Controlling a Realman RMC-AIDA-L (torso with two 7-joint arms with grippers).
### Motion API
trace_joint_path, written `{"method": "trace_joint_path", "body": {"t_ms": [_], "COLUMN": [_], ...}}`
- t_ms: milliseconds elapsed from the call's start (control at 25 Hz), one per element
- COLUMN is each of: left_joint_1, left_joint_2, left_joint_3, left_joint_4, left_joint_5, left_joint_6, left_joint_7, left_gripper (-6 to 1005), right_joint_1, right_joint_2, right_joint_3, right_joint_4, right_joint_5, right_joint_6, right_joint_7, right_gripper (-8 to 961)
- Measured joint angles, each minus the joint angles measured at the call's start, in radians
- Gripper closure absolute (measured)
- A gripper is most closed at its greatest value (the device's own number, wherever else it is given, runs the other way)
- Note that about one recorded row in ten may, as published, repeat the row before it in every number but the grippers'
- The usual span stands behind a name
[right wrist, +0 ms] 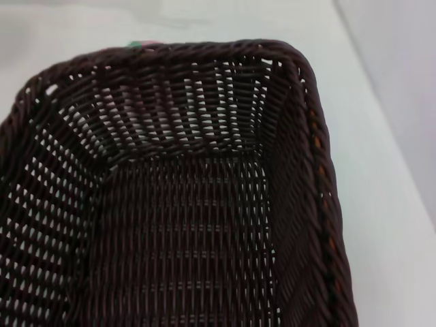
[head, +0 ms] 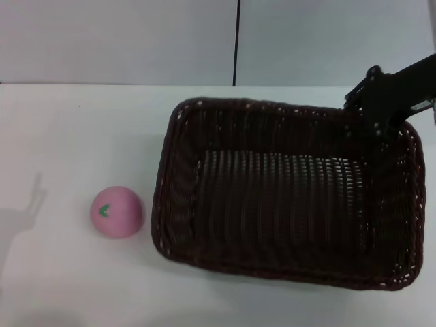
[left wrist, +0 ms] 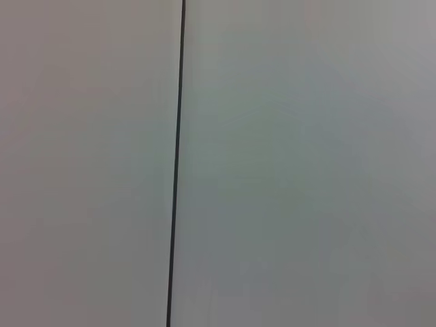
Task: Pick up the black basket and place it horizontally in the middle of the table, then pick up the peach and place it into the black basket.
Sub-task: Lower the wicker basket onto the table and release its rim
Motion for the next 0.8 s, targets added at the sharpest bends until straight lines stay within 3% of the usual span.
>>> {"method": "trace_joint_path", "body": {"t_ms": [240,800], "left_joint_1": [0.007,0.007], "left_joint_2": [0.000,0.000], "left_joint_3": [0.000,0.000], "left_joint_4": [0.001,0.002], "left_joint_5": [0.000,0.000], "left_joint_6": [0.017,0.018], "left_joint_7": [0.000,0.000], "left_gripper": [160,161], "right_joint_1": [0.014,-0.004], "right_joint_2": [0.018,0.031], "right_joint_3": [-0.055,-0.095], "right_joint_4": [0.015,0.016], "right_joint_5": [0.000,-0.004], "right_joint_6": [-0.009,0.001], "right_joint_7": [-0.033,-0.047], "right_gripper": [730,694]}}
